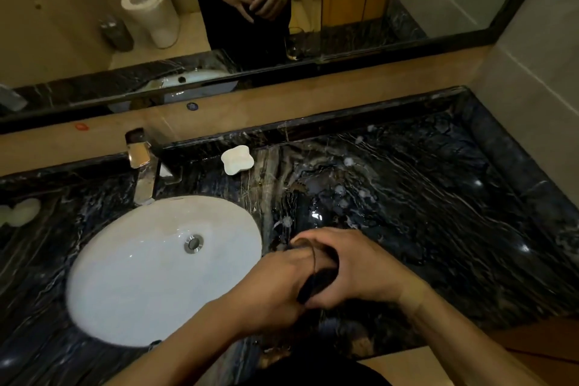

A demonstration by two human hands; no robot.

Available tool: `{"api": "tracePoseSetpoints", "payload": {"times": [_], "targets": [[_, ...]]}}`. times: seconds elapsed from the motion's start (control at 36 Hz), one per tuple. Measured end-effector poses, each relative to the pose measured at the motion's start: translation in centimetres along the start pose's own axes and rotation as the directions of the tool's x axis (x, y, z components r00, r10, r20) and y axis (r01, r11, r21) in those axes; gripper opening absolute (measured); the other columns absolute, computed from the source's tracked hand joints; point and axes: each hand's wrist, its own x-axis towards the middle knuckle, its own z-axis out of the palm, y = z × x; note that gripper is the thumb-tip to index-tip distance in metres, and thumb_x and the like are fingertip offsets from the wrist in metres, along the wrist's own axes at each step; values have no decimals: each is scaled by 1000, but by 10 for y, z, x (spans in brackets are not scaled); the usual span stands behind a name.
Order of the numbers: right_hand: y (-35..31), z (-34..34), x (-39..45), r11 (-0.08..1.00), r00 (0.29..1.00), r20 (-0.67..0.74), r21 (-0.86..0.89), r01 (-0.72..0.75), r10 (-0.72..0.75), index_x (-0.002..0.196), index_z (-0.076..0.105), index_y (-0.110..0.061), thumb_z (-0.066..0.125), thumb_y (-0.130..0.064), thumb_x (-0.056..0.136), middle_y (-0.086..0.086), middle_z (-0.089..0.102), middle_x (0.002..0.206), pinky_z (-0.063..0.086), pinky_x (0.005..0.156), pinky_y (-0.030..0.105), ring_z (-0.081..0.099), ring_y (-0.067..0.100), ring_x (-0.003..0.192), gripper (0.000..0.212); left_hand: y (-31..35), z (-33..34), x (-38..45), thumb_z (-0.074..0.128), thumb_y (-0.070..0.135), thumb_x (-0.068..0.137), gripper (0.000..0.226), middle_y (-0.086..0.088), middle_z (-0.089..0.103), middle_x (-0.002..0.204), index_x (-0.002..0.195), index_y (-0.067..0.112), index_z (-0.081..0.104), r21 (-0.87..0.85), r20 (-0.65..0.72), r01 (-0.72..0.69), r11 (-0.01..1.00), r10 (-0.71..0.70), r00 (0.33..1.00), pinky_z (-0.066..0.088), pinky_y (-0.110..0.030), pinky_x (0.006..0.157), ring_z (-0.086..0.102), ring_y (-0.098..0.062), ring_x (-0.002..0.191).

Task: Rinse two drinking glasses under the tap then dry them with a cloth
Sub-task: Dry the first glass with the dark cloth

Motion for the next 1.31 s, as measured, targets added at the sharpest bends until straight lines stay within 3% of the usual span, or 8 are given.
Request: {"api": "tracePoseSetpoints", "payload": {"times": [0.31,0.5,0.69,0.81,0.94,1.11,1.19,1.31], "targets": [[13,19,0,755,951,-286,647,103,115,122,61,-16,51,-48,91,4,67,122,51,96,32,63,23,115,46,8,-1,-5,76,-15,71,49,-3,78,92,113,10,71,-848,19,294,440,-530,848,53,-22,71,72,-13,80],[0,40,4,839,763,-630,486,243,145,104,60,-18,36,-42,96,-13,67,96,48,72,15,64,4,84,35,22,0,8,82,-2,61,48,-19,73,92,108,6,74,-966,137,241,98,-593,793,54,-30,63,67,-23,68],[-14,21,2,768,690,-635,615,179,348,87,68,-22,39,-27,98,-2,70,88,50,70,22,64,13,80,31,40,1,10,82,-1,70,60,4,76,109,120,29,68,-816,-75,235,529,-500,863,55,-30,89,72,-12,99],[-17,1,0,508,824,-204,854,-115,529,84,71,-19,51,-25,96,6,65,83,46,61,32,60,20,73,24,31,6,8,69,22,78,67,21,60,131,131,54,43,-96,-271,134,986,-155,950,55,-32,90,60,-5,117],[-9,-6,1,316,790,288,801,-509,541,98,69,-19,46,-41,100,5,56,73,43,39,23,52,15,47,32,-11,10,0,59,23,93,38,7,63,132,131,26,58,569,-6,-304,764,374,928,49,-31,63,64,-16,112],[1,7,-3,374,902,140,875,-306,409,107,67,-20,41,-54,100,6,71,93,46,47,26,63,18,69,44,-8,-1,3,72,25,82,46,14,67,123,125,35,61,108,-145,-3,994,19,989,57,-32,76,65,-8,107],[6,24,-8,654,918,-307,753,73,251,121,59,-30,43,-45,102,2,67,114,49,52,31,67,16,84,29,16,-20,9,77,-4,76,40,-6,77,97,111,15,72,-798,-9,253,547,-431,902,55,-23,70,73,-14,82],[9,33,-9,852,794,-608,400,337,-28,123,55,-28,44,-39,96,-8,64,114,52,85,29,65,15,103,31,35,-25,10,76,3,68,37,-13,72,90,105,7,76,-955,258,298,-14,-541,801,51,-24,49,69,-18,70]]}}
